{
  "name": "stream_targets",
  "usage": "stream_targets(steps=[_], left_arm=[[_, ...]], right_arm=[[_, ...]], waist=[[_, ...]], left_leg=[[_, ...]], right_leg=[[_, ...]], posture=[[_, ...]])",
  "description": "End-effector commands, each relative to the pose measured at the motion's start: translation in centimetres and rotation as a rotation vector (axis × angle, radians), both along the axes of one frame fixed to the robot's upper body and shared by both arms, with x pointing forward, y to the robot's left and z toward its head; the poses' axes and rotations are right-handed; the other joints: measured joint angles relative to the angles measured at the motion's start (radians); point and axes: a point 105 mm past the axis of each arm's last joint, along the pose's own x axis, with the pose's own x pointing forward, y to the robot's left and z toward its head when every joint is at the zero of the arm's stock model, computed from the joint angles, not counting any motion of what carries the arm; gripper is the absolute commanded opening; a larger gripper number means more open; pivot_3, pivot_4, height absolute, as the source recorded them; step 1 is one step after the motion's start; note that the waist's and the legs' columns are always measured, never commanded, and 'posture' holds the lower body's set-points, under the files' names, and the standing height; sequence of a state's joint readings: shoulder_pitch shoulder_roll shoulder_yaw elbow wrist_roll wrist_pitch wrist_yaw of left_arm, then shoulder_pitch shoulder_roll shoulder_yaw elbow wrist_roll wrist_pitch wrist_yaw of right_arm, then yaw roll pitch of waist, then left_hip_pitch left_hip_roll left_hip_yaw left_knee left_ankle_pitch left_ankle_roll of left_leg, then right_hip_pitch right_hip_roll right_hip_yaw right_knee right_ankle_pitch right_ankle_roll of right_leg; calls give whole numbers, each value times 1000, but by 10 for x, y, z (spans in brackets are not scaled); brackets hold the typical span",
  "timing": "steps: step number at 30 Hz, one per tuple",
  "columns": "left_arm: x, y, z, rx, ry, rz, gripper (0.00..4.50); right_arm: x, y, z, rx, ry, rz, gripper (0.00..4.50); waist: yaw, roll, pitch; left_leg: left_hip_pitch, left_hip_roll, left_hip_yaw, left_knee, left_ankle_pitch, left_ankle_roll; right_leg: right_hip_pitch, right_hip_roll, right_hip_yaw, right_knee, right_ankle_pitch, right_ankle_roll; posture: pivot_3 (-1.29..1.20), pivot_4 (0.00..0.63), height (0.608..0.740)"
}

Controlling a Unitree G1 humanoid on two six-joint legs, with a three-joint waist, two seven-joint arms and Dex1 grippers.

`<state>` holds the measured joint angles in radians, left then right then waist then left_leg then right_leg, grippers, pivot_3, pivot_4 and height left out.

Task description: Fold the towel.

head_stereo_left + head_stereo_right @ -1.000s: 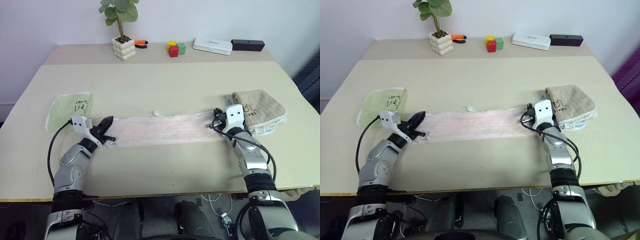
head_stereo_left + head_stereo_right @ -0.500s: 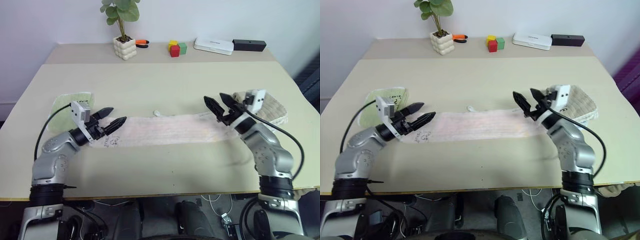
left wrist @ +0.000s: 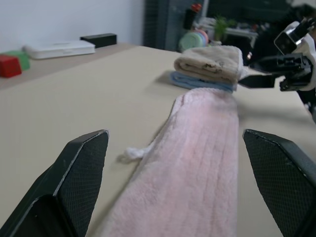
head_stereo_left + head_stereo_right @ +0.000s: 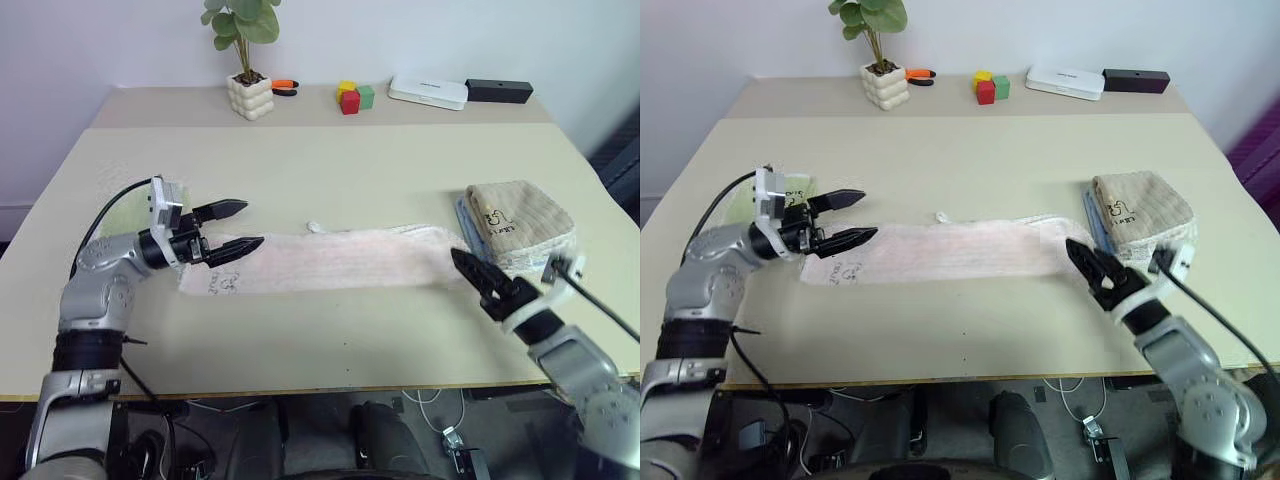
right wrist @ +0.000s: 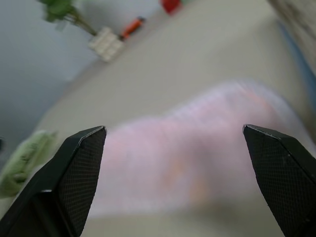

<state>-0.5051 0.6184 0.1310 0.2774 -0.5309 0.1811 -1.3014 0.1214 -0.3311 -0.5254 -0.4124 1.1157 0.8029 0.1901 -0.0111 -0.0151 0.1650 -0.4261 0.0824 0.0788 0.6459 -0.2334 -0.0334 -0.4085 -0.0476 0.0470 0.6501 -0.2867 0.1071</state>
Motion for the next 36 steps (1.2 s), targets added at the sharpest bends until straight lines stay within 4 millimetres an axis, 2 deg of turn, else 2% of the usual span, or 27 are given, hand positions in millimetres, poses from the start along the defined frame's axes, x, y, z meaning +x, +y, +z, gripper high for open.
stream_targets(steps=[1, 9, 15, 20, 25, 28, 35, 36], left_arm=[[2, -5, 4, 30, -33, -59, 4454], [-11, -14, 7, 47, -29, -184, 4454], [-15, -12, 4, 42, -28, -158, 4454], [-21, -13, 5, 27, -32, -135, 4454], [-25, -10, 6, 26, -36, -99, 4454], [-27, -9, 6, 32, -39, -90, 4500], [-29, -8, 7, 31, -42, -74, 4500], [-29, -8, 6, 31, -40, -74, 4500]], right_arm=[[-5, -3, 3, 29, 9, -58, 4500], [1, 0, -10, 201, 108, -116, 4500], [14, 2, -17, 253, 159, -116, 4500], [22, 0, -24, 190, 190, -121, 4500], [33, 12, -24, 240, 187, -76, 4500], [39, 14, -26, 281, 191, -80, 3600], [45, 17, -28, 268, 195, -71, 79], [45, 18, -27, 268, 193, -69, 26]], waist=[[-4, 0, 0], [-3, 0, 0], [-3, 0, 0], [-5, 0, 0], [-5, -2, -1], [-6, -2, -2], [-6, -7, -4], [-6, -8, -5]], left_leg=[[0, 0, 1, 0, 0, 0], [0, 0, 0, 0, 0, 1], [0, 0, 0, 0, 0, 1], [0, 1, 0, 0, 0, 1], [0, 1, 0, 0, 0, 1], [0, 1, 0, 0, 0, 1], [0, 1, 0, 0, -1, 1], [0, 1, 0, 0, -1, 1]], right_leg=[[0, 0, 1, 0, 0, 0], [-1, 0, 0, 0, 0, 0], [0, 0, 1, 0, 0, 0], [0, 1, 1, 0, 0, 0], [0, 0, 1, 0, 0, 0], [0, 1, 1, 0, 0, 0], [0, 1, 1, 0, 0, 0], [0, 1, 0, 0, 0, 0]], posture=[[0, 150, 735], [0, 150, 735], [0, 150, 735], [0, 150, 735], [0, 150, 735], [0, 150, 735], [0, 150, 735], [0, 150, 735]])
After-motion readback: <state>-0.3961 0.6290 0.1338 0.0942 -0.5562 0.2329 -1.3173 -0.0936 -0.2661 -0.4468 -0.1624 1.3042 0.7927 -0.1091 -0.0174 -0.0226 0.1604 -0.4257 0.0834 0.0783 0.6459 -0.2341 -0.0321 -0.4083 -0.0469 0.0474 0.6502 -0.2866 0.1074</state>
